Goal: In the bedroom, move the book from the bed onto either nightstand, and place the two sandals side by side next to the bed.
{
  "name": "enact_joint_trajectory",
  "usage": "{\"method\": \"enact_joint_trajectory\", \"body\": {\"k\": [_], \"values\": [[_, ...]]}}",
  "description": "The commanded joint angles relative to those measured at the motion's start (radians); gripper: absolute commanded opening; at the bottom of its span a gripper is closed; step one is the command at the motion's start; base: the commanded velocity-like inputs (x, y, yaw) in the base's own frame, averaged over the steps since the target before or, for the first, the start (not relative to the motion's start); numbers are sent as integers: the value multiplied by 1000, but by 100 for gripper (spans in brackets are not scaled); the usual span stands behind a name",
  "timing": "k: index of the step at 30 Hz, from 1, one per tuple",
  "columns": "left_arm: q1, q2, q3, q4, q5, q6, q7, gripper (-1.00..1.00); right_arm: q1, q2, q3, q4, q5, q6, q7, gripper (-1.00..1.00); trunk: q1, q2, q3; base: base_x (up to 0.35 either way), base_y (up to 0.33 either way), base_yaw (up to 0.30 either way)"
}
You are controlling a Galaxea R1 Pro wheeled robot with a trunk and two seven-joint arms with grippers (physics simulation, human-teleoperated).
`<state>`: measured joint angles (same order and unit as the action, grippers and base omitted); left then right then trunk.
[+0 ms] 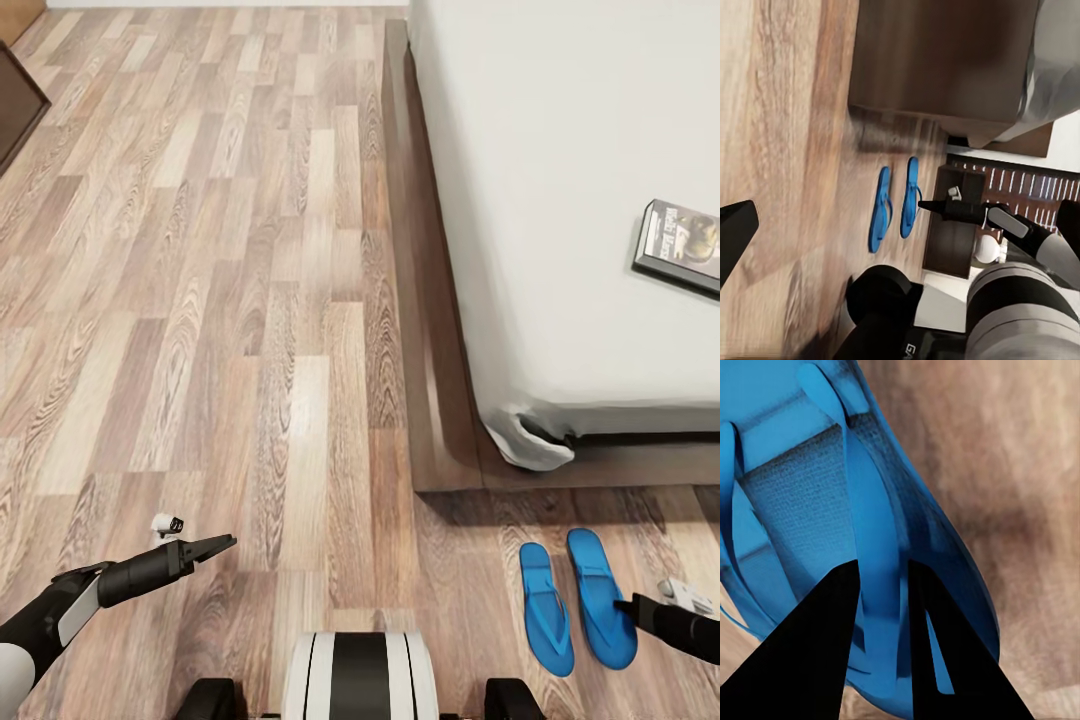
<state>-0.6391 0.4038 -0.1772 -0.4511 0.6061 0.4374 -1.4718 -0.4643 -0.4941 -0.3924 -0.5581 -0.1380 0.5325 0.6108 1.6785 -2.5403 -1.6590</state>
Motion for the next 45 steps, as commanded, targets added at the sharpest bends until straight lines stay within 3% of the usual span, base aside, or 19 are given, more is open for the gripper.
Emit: {"method": "enact_joint_trajectory", "body": {"k": [1,9,14,28,45], "values": [[-1,1,-7,0,7,11,-2,100,0,0,-3,0,-9,9,3,-100,0,0,-5,0,0,0],[-1,1,-7,0,7,11,-2,100,0,0,-3,0,-9,9,3,-100,4,-2,-35,0,0,0],[-1,1,-7,0,7,11,-2,100,0,0,-3,0,-9,9,3,-100,4,-2,-35,0,0,0],[-1,3,-7,0,7,11,-2,100,-1,0,-3,0,-9,9,3,-100,10,-6,-90,0,0,0],[-1,3,-7,0,7,11,-2,100,0,0,-4,-2,-10,8,3,-100,10,-6,-90,0,0,0]]}}
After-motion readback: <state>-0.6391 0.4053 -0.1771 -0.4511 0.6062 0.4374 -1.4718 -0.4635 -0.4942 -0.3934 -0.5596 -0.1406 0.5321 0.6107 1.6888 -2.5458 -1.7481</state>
